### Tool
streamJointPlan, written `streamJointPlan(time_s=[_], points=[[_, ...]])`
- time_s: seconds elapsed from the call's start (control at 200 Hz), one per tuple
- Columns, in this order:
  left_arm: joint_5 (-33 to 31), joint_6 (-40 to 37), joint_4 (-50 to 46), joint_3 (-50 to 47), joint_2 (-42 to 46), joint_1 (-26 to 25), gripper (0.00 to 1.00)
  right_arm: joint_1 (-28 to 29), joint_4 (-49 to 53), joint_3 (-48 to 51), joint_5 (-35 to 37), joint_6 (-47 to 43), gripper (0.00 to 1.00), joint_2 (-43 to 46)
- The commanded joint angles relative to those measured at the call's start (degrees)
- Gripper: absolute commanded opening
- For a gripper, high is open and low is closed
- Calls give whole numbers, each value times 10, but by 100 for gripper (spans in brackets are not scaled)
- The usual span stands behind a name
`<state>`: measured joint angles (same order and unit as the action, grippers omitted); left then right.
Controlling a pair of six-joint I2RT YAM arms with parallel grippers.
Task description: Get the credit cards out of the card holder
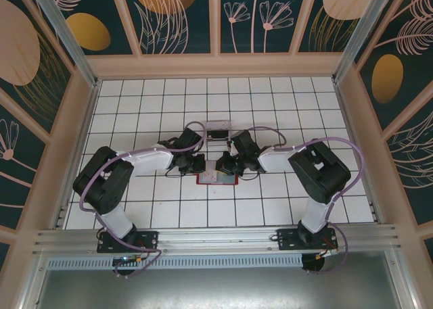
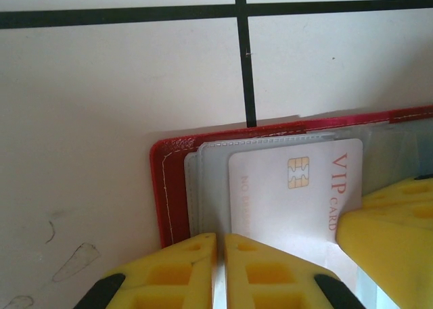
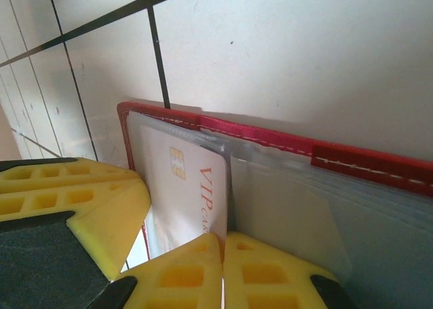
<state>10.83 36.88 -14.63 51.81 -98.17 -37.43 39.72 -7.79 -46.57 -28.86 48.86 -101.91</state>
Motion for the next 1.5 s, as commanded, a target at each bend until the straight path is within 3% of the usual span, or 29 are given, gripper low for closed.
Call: streamJointPlan(time_s=[0.0, 1.021, 1.496], points=[[-23, -7, -39, -5, -27, -3, 14, -2, -14, 13, -20, 8, 7, 22], [-24, 3, -50, 1, -15, -6, 14, -60, 67, 45, 0, -39, 2, 114], [-14, 17, -33, -9, -4, -7, 14, -67, 180, -26, 60, -147, 0, 133]])
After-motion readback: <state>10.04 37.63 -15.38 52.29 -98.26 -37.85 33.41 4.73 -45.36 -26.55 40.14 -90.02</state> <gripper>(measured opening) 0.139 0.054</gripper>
